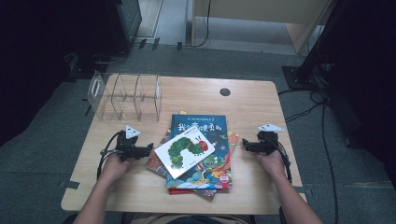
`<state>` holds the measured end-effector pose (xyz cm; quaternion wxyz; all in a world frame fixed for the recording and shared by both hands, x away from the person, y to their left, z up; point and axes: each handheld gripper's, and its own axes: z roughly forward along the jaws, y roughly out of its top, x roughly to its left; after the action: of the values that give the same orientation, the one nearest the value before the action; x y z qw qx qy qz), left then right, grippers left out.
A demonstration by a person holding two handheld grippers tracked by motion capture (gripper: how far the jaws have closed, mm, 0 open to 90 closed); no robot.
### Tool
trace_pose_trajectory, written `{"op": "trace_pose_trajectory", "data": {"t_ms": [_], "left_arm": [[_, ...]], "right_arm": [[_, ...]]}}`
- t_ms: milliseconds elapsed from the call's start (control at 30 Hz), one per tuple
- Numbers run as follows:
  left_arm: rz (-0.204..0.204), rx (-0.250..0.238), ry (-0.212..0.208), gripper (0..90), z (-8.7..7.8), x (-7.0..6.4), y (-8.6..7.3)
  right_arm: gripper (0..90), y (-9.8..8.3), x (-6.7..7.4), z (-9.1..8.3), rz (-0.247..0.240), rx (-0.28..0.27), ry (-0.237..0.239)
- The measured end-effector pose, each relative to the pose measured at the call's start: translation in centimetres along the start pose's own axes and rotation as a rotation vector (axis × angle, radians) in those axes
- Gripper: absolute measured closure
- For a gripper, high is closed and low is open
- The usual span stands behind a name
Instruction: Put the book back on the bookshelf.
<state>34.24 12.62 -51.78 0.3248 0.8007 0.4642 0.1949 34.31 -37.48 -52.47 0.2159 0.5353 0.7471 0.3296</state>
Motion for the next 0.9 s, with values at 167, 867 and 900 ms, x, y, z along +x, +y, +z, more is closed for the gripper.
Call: {"op": "trace_pose_trajectory", "data": {"t_ms": [167,867,900], "left_arm": [[-0.005,0.0,0.002,11.7,0.0,0.0,0.0],[0.008,0.084,-0.126,24.6,-1.2,1.1,0.7],[-0.006,0.088,-0.151,24.7,-1.2,1.1,0.9]], "right_arm": [[9.3,0.0,-0.1,0.0,-0.002,-0.005,0.001],[31.8,0.5,-0.1,-0.6,0.022,0.01,0.038],[32.4,0.6,-0.1,-0.7,0.02,0.013,0.041]]}}
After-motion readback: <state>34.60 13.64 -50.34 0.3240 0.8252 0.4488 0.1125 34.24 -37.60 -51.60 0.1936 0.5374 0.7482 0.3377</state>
